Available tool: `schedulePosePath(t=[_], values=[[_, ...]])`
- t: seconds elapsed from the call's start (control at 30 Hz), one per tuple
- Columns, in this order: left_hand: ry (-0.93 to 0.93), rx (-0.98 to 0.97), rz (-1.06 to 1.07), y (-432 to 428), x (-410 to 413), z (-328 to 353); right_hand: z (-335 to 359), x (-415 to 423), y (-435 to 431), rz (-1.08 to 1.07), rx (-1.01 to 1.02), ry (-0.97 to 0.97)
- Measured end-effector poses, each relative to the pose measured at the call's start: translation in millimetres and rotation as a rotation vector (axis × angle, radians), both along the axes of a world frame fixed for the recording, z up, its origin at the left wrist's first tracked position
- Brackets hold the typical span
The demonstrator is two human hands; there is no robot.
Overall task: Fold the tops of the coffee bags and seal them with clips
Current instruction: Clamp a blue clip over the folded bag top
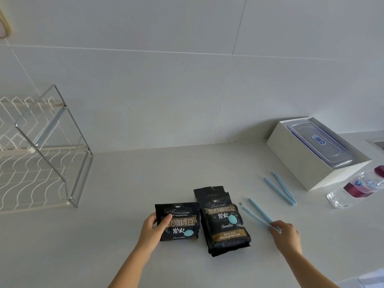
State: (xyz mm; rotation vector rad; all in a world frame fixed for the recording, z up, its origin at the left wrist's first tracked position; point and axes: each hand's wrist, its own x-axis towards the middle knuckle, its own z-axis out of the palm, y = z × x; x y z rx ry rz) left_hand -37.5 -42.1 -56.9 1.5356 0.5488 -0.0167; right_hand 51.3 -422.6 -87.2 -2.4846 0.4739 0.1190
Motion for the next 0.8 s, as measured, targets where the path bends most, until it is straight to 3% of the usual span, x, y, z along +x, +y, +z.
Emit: schedulePosePath(t=[0.1,0.17,0.37,0.6,0.7,0.8], values=[[-0.005,-0.008,0.005,0.1,0.2,0.1,5.0,4.7,4.5,-0.224,0.294,-0.026],[-0.004,-0.011,0.005,0.5,-0.4,-0.8,11.8,9.8,11.4,-0.252,0.424,-0.017],[-0.002,-0.012,0.009,1.4,-0.7,-3.1,59.9,20.6,69.5,0.095,0.558,-0.034],[-0.028,-0.003,-0.017,2.5,-1.9,-3.8,100.0,8.4,136.8,0.642,0.349,-0.042],[-0.032,0.017,-0.021,1.7,-2.3,-3.2,101.4,2.5,153.0,0.752,0.174,-0.086],[-0.036,0.02,-0.018,0.8,-3.1,-2.4,99.5,-1.5,161.7,0.794,0.13,-0.111]])
